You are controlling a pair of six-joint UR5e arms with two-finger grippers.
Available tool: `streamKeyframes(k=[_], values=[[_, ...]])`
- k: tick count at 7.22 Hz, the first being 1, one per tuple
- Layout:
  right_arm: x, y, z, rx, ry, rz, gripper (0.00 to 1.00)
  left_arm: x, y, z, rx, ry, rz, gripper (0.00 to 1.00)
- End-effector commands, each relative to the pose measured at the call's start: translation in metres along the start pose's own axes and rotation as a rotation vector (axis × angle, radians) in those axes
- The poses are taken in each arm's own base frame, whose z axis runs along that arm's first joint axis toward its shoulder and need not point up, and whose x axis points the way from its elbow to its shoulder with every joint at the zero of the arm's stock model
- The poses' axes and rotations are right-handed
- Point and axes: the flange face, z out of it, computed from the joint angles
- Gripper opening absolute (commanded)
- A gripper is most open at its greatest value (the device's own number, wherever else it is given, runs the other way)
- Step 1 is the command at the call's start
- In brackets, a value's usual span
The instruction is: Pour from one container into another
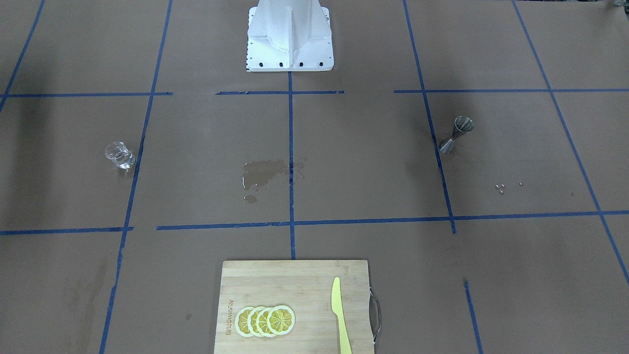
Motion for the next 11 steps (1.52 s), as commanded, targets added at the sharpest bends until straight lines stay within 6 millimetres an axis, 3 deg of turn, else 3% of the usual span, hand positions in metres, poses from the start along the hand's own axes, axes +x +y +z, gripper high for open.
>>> streamKeyframes(k=[1, 3, 4, 5, 7, 9, 11], values=[[-0.015, -0.004, 0.003, -0.004, -0.027, -0.029, 1.0, -0.015, -0.015, 0.012, 0.112, -0.026, 0.097, 1.0], [-0.018, -0.009, 0.003, 0.002, -0.024, -0.044, 1.0, -0.015, -0.01, 0.02, 0.134, 0.022, 0.101, 1.0], [-0.042, -0.018, 0.003, 0.012, -0.027, -0.104, 1.0, 0.004, -0.03, -0.004, 0.226, -0.001, 0.189, 1.0], [-0.055, -0.022, 0.011, 0.023, -0.029, -0.151, 1.0, 0.029, -0.043, 0.004, 0.242, 0.016, 0.164, 1.0], [-0.069, -0.024, 0.02, 0.014, -0.037, -0.123, 1.0, 0.104, -0.062, 0.0, 0.323, 0.09, 0.126, 1.0], [-0.072, -0.025, 0.022, 0.029, -0.039, -0.13, 1.0, 0.15, -0.043, 0.022, 0.472, 0.135, 0.051, 1.0], [-0.071, -0.025, 0.023, 0.029, -0.039, -0.13, 1.0, 0.22, -0.033, 0.046, 0.585, 0.178, -0.066, 1.0]])
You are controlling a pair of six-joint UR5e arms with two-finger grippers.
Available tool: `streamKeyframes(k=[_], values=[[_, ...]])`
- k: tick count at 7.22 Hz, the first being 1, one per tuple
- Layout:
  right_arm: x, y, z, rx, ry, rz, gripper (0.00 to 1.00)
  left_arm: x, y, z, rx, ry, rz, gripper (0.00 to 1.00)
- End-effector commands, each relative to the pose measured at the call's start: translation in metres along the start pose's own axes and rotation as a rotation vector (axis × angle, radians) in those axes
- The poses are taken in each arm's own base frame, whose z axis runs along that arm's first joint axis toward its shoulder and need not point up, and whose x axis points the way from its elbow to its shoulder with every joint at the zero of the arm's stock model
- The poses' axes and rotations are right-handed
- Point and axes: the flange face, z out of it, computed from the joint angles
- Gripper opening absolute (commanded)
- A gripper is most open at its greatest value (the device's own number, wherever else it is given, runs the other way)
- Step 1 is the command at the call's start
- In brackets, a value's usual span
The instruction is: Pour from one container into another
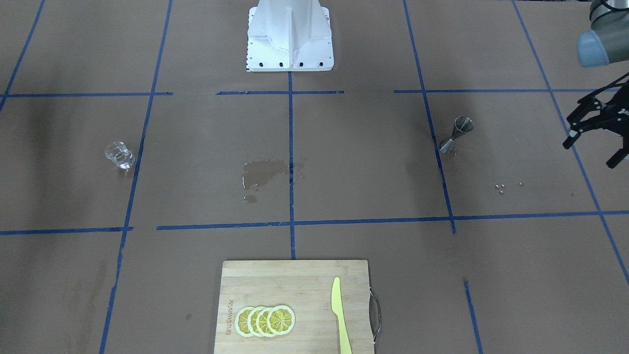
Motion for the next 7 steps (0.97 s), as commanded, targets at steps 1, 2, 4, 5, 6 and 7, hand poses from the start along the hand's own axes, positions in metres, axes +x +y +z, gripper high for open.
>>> streamKeyframes(k=[1, 2, 4, 5, 6, 7], values=[[0.0, 0.0, 0.0, 0.001, 0.0, 0.001, 1.0, 0.084, 0.027, 0.022, 0.13, 0.0, -0.126, 1.0], [0.001, 0.001, 0.001, 0.002, 0.0, -0.001, 1.0, 0.119, 0.039, 0.024, 0.173, -0.008, -0.171, 1.0], [0.0, 0.002, 0.001, 0.004, 0.0, -0.003, 1.0, 0.162, 0.072, 0.039, 0.278, -0.053, -0.196, 1.0], [0.0, 0.002, 0.0, 0.008, 0.0, -0.004, 1.0, 0.174, 0.09, 0.042, 0.343, -0.089, -0.197, 1.0], [0.0, 0.003, -0.001, 0.008, 0.0, -0.002, 1.0, 0.201, 0.113, 0.054, 0.392, -0.114, -0.229, 1.0], [0.0, 0.002, -0.001, 0.008, 0.0, -0.004, 1.0, 0.218, 0.128, 0.06, 0.439, -0.138, -0.24, 1.0]])
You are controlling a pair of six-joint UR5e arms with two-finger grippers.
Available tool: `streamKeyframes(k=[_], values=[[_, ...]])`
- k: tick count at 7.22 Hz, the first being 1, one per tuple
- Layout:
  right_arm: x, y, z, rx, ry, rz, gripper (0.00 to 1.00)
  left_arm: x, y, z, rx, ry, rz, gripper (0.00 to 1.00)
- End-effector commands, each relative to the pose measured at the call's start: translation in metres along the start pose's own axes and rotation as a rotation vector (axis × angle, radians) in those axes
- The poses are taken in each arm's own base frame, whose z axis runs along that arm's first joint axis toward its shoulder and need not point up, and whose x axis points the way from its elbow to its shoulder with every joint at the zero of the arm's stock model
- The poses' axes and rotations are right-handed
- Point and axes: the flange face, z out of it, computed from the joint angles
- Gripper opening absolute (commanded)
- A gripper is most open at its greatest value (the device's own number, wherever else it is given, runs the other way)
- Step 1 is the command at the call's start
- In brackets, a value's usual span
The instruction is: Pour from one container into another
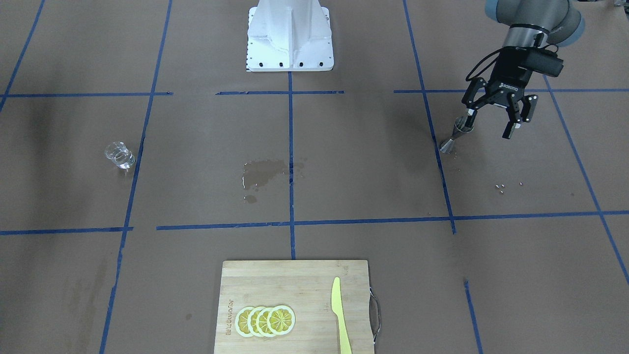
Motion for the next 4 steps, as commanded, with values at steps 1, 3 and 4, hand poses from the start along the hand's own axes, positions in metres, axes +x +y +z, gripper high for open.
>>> streamKeyframes(k=[1, 3, 4], values=[[0.0, -0.001, 0.0, 0.001, 0.0, -0.001, 1.0, 0.023, 0.037, -0.007, 0.1, -0.043, -0.009, 1.0], [0.001, -0.001, 0.001, -0.001, 0.0, 0.0, 1.0, 0.026, 0.059, -0.007, 0.136, -0.073, 0.015, 1.0], [0.0, -0.001, 0.0, -0.001, 0.0, 0.0, 1.0, 0.02, 0.079, -0.003, 0.131, -0.092, 0.009, 1.0]])
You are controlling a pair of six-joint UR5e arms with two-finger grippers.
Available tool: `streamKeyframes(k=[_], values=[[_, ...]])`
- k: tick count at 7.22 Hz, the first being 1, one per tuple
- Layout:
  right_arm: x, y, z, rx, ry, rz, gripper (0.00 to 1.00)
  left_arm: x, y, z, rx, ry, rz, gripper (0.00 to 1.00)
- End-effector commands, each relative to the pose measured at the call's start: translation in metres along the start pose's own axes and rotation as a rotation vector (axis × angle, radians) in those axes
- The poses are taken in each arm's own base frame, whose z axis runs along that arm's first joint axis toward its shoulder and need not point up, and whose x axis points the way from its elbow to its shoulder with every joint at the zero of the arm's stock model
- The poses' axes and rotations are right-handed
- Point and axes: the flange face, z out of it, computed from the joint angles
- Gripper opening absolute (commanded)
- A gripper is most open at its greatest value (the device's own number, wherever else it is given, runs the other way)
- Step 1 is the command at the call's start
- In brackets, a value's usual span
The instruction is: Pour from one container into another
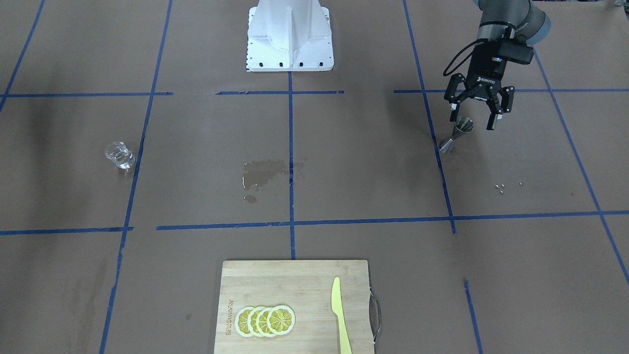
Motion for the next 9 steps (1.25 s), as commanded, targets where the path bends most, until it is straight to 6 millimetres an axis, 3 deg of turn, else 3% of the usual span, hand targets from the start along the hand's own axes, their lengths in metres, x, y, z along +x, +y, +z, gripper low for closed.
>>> streamKeyframes(k=[1, 5, 7, 8, 9], values=[[0.0, 0.0, 0.0, 0.0, 0.0, 0.0, 1.0, -0.006, 0.034, 0.002, 0.009, -0.032, 0.013, 1.0], [0.001, 0.0, 0.001, -0.001, 0.002, 0.001, 1.0, -0.011, 0.078, 0.017, -0.029, -0.047, 0.03, 1.0], [0.0, -0.002, 0.0, 0.0, 0.002, 0.0, 1.0, 0.0, 0.092, 0.032, -0.026, -0.044, 0.022, 0.98], [0.0, -0.002, 0.0, 0.0, 0.002, 0.0, 1.0, 0.0, 0.093, 0.032, -0.028, -0.044, 0.024, 0.92], [0.0, -0.002, 0.0, 0.0, 0.002, 0.0, 1.0, -0.002, 0.093, 0.032, -0.027, -0.047, 0.026, 0.8]])
